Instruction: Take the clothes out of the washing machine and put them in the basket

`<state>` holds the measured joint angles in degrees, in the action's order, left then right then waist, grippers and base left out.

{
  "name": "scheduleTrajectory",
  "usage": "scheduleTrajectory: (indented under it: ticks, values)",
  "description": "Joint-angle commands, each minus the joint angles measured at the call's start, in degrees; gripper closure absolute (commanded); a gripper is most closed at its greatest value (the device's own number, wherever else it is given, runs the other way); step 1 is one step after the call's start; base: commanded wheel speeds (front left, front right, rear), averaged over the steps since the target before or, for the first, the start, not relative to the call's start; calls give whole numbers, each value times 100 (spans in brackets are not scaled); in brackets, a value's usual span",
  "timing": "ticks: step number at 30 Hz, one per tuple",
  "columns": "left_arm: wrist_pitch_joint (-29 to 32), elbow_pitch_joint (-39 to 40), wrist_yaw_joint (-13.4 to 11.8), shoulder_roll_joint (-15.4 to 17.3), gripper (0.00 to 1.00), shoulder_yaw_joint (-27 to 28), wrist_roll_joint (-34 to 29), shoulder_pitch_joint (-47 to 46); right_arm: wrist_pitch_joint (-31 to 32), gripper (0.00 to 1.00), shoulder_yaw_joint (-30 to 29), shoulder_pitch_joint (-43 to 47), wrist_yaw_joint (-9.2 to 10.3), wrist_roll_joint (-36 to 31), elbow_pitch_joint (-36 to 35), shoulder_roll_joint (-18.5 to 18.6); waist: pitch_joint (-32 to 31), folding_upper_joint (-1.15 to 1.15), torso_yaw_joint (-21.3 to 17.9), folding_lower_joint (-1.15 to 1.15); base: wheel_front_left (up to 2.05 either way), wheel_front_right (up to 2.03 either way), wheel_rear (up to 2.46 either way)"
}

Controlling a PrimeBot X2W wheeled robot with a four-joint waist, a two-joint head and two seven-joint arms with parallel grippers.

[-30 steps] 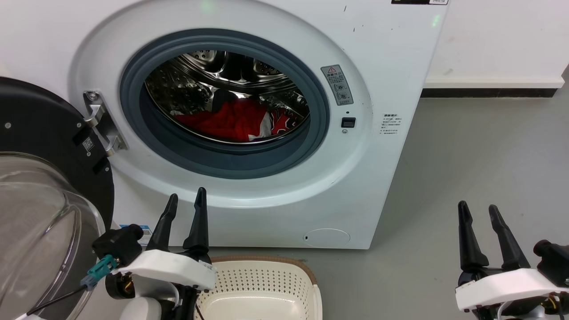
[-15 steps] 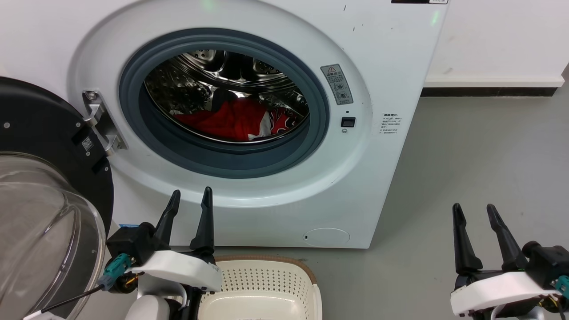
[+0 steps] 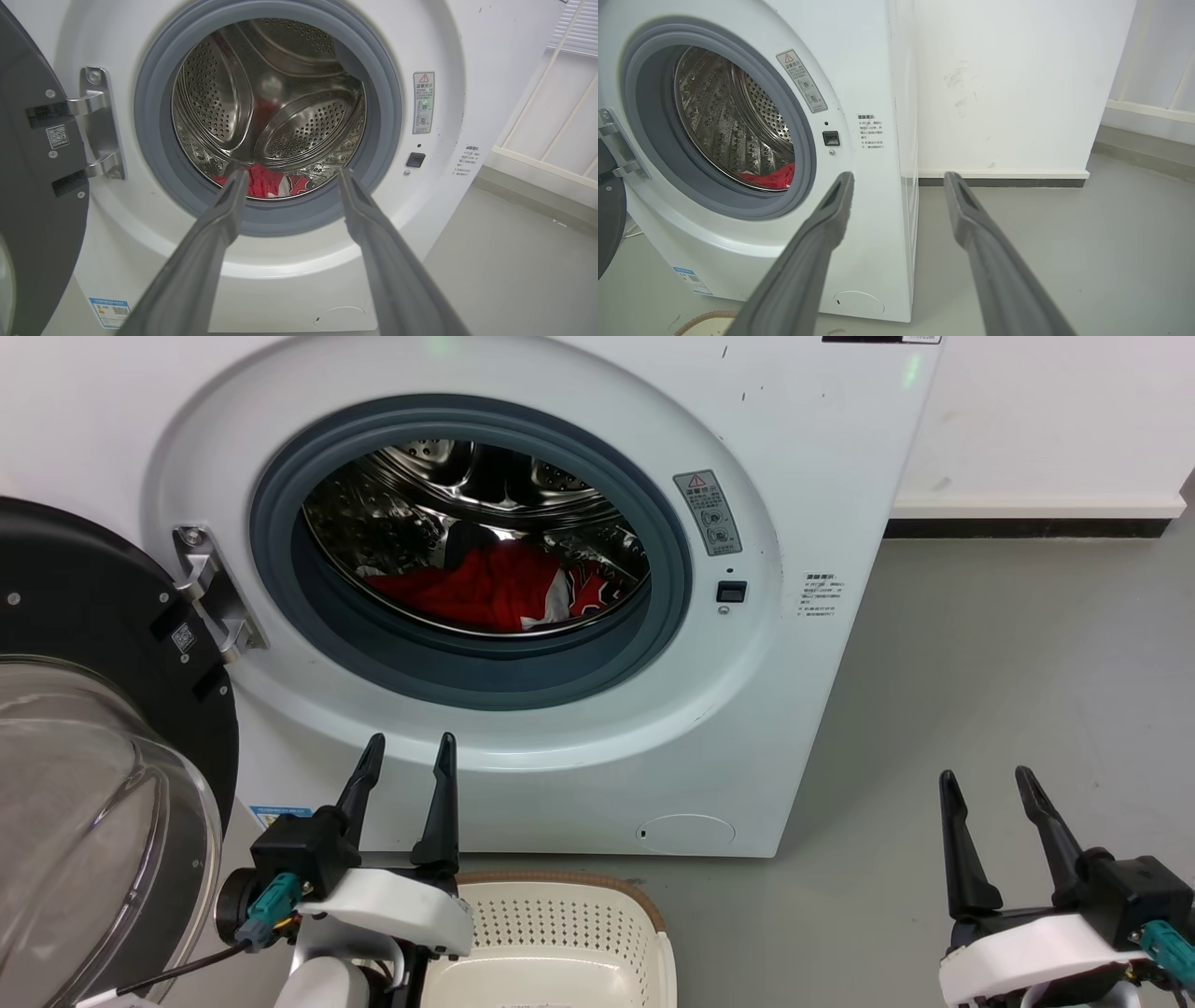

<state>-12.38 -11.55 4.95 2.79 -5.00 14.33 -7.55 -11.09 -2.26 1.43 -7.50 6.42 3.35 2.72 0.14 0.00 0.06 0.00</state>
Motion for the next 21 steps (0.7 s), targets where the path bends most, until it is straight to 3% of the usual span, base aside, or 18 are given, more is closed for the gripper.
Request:
scheduleTrajectory:
  ticks: [1,21]
  values:
    - [-63,-4,-28,13,0,-13,-156,-72,-53,0,11,27,2,-168,-33,26,0,0,2,0,0,0,0]
    - [-270,-92,-145,14,0,-100,-981,-68,-236,0,-1,98,2,-967,-29,27,28,0,24,0,0,0,0]
